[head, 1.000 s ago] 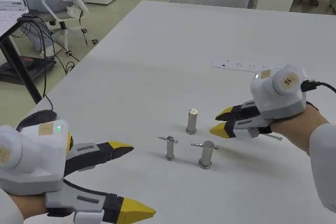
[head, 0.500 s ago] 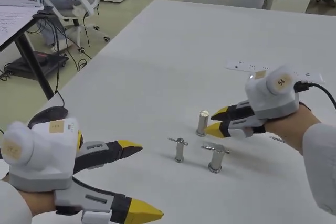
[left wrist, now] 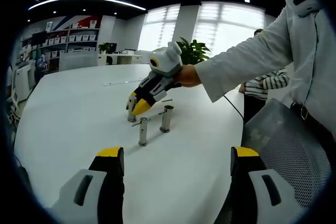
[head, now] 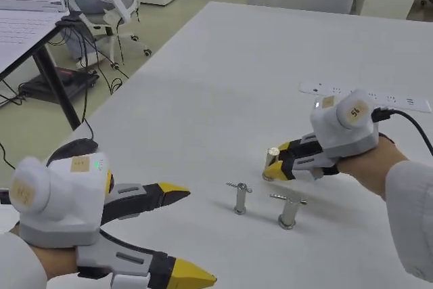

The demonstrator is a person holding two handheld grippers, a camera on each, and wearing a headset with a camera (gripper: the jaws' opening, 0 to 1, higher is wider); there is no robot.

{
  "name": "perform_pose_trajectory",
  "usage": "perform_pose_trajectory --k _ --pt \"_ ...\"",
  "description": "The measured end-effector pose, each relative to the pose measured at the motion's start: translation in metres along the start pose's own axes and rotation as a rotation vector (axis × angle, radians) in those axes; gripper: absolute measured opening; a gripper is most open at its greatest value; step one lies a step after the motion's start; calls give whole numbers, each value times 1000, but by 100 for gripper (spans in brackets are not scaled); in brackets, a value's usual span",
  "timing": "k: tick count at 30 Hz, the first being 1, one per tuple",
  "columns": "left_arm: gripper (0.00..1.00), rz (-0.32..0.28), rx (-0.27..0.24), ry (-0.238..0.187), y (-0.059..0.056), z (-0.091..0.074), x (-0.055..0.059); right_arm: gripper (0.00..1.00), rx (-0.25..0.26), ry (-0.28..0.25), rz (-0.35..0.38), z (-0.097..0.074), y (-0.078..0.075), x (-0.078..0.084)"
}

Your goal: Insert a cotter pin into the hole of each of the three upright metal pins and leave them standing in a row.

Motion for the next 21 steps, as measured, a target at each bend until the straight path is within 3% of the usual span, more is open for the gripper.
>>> perform_pose_trajectory --k 21 --pt "83 2 5 -5 -1 3 -3 13 49 -18 11 -8 -4 6"
Point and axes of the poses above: the centre of the closed fingertips' face, and the gripper's own axes: z roughly forward along the fingers, y roughly to its left, x roughly out of its underside, the point moved 4 cm from there along -z, roughly backward along the fingers, and after that the axes turned 7 degrees about x, right-handed, at the moved point
